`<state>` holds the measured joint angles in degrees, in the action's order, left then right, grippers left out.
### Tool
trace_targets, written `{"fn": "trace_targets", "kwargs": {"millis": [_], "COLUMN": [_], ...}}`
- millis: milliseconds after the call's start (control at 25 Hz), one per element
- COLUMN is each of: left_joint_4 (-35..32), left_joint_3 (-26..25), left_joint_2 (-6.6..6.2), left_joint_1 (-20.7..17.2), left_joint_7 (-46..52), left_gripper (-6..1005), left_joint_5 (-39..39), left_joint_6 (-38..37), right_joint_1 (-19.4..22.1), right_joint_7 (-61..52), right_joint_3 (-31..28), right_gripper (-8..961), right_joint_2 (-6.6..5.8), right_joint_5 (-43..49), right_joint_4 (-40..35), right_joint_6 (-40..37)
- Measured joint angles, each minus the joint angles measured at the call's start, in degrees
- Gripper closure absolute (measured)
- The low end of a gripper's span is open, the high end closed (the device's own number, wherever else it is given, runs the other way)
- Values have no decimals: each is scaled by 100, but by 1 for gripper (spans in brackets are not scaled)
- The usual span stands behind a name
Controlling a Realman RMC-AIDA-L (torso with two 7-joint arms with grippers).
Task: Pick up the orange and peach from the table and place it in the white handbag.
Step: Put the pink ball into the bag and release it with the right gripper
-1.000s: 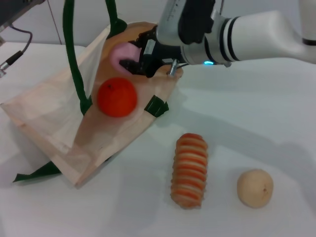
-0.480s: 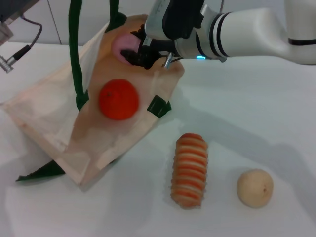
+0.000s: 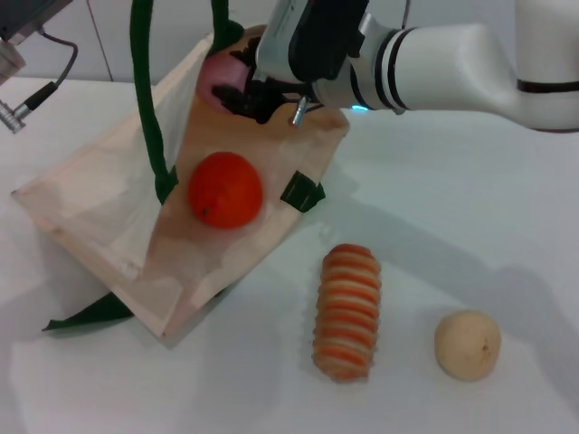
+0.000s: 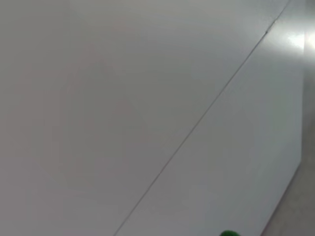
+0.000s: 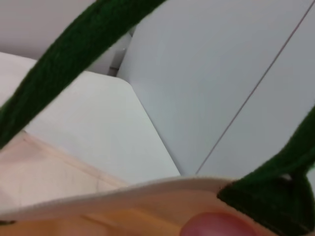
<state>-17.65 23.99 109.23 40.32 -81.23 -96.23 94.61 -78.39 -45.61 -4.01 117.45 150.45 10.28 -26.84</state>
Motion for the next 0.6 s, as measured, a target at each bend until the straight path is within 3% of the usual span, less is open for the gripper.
{"fn": "trace_targets", "kwargs": {"millis": [240, 440, 560, 600], "left_joint_4": [132, 132, 132, 132], "left_joint_3": [0, 1, 0, 0], "left_joint_2": [-2, -5, -28, -36], "left_joint_1": [-62, -188, -277, -305], "left_joint_7": [-58, -95, -96, -97], "left_gripper": [776, 771, 768, 767], "left_joint_5": [-1, -2, -2, -2], "left_joint_6": [-220, -393, -487, -517], "right_joint_1": [57, 163, 215, 246], "right_joint_7": [157, 221, 225, 224], "right_joint_3": [-39, -121, -110, -108], "right_gripper": [496, 323, 128, 115], "right_joint_2": [-3, -43, -50, -56], "right_joint_5": [-4, 11, 14, 14], "right_joint_4": [45, 205, 295, 319], "right_joint_6": [145, 113, 112, 111]}}
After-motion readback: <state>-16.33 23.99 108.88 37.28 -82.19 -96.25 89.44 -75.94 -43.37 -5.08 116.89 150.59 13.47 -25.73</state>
